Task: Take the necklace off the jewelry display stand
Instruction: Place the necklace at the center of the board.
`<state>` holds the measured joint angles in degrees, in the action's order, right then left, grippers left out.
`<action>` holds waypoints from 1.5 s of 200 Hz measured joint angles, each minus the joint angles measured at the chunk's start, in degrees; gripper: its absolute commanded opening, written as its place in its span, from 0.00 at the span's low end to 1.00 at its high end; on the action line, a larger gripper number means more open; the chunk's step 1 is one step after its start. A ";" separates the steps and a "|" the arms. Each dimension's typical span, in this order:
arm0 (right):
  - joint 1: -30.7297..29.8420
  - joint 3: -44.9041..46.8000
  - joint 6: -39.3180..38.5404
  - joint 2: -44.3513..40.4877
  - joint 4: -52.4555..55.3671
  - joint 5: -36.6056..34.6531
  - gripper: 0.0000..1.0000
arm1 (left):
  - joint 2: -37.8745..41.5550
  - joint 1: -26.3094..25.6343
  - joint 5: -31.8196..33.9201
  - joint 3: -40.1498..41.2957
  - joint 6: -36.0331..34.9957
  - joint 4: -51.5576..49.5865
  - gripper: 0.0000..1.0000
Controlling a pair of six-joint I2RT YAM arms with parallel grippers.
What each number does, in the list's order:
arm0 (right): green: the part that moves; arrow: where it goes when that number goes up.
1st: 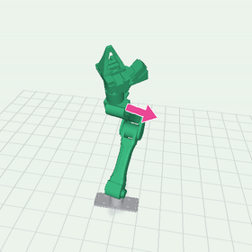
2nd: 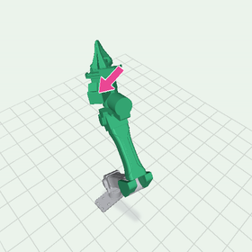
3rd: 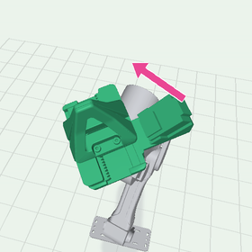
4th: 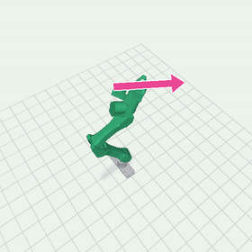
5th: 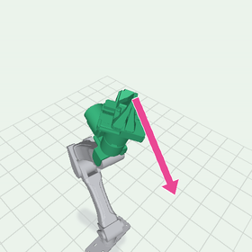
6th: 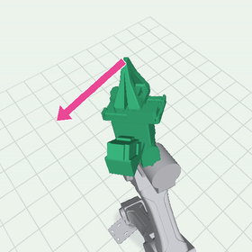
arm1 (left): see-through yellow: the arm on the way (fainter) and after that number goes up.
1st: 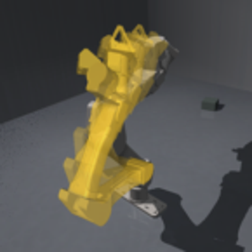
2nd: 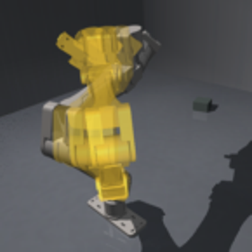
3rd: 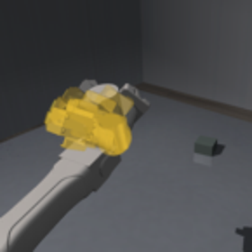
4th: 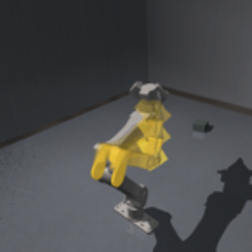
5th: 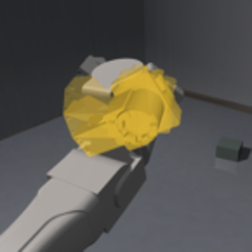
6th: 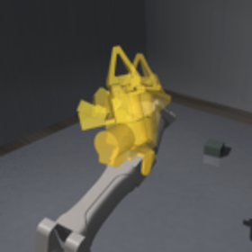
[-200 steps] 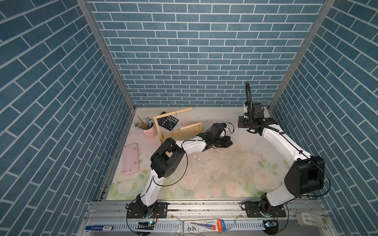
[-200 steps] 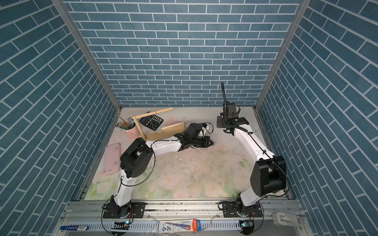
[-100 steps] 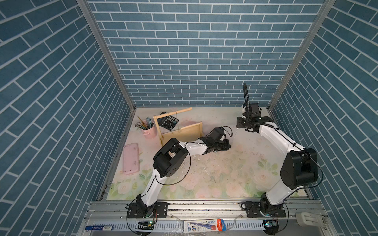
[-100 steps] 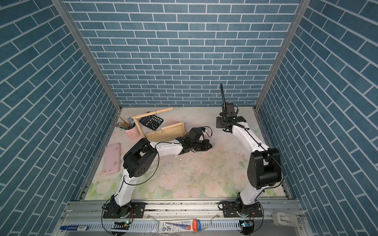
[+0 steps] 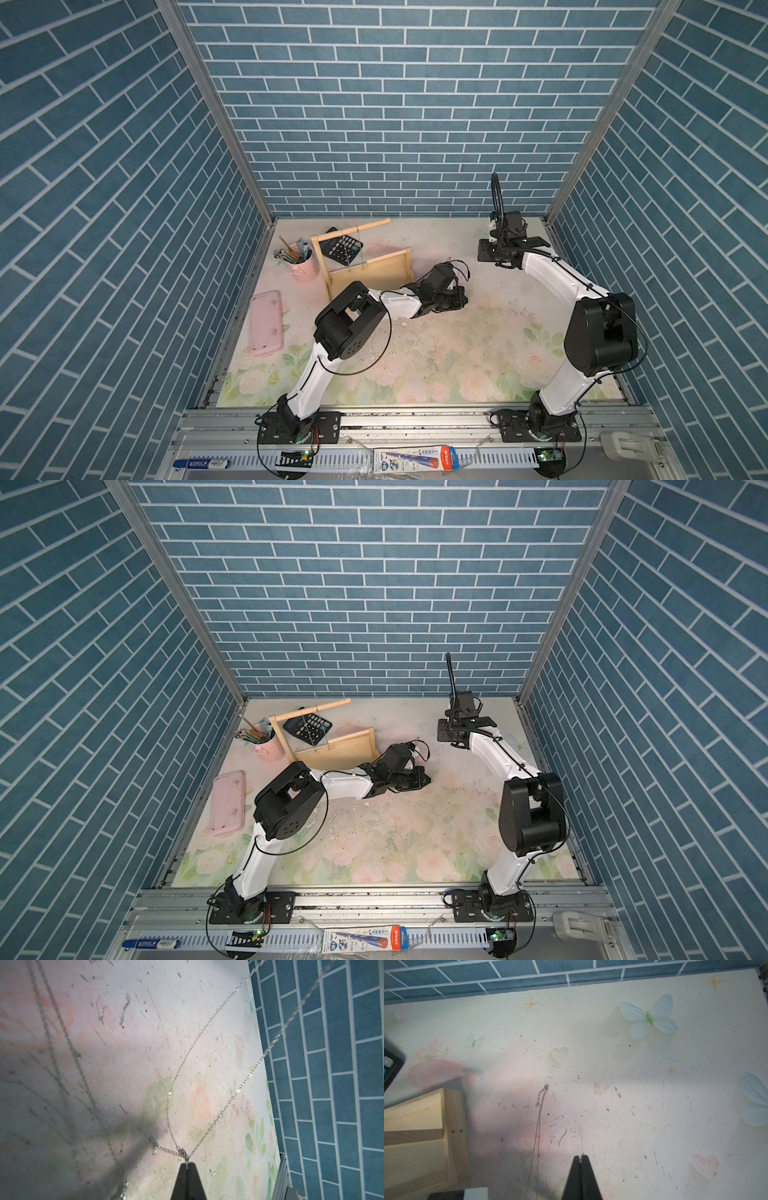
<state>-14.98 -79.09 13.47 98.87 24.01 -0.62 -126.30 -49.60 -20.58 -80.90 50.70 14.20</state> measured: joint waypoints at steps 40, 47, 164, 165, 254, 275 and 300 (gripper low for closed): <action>0.26 -0.02 0.00 0.31 -0.04 0.79 0.00 | -0.02 -0.76 0.09 0.66 1.55 1.62 0.00; 0.26 -0.02 0.00 0.31 0.00 0.94 0.00 | -0.02 -0.96 0.13 0.85 1.68 2.08 0.00; 0.26 0.79 0.07 -1.95 0.39 2.45 0.00 | 3.87 -3.21 0.00 6.64 9.94 10.27 0.00; 0.26 0.79 0.07 -1.97 0.39 2.45 0.00 | 3.87 -3.21 -0.02 6.64 9.99 10.29 0.00; 0.26 0.85 0.13 -2.14 -0.39 2.91 0.00 | 3.04 -3.19 0.00 6.69 11.41 12.09 0.00; 0.26 0.98 0.13 -2.10 -0.31 3.19 0.00 | 1.53 -2.58 0.04 6.69 11.61 13.16 0.00; 0.26 1.01 0.13 -1.66 -0.24 3.43 0.00 | 0.44 -1.95 0.00 6.69 11.67 13.66 0.00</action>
<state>-14.72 -78.08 13.61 97.21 23.77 2.81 -125.86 -51.55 -20.58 -74.22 62.37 27.86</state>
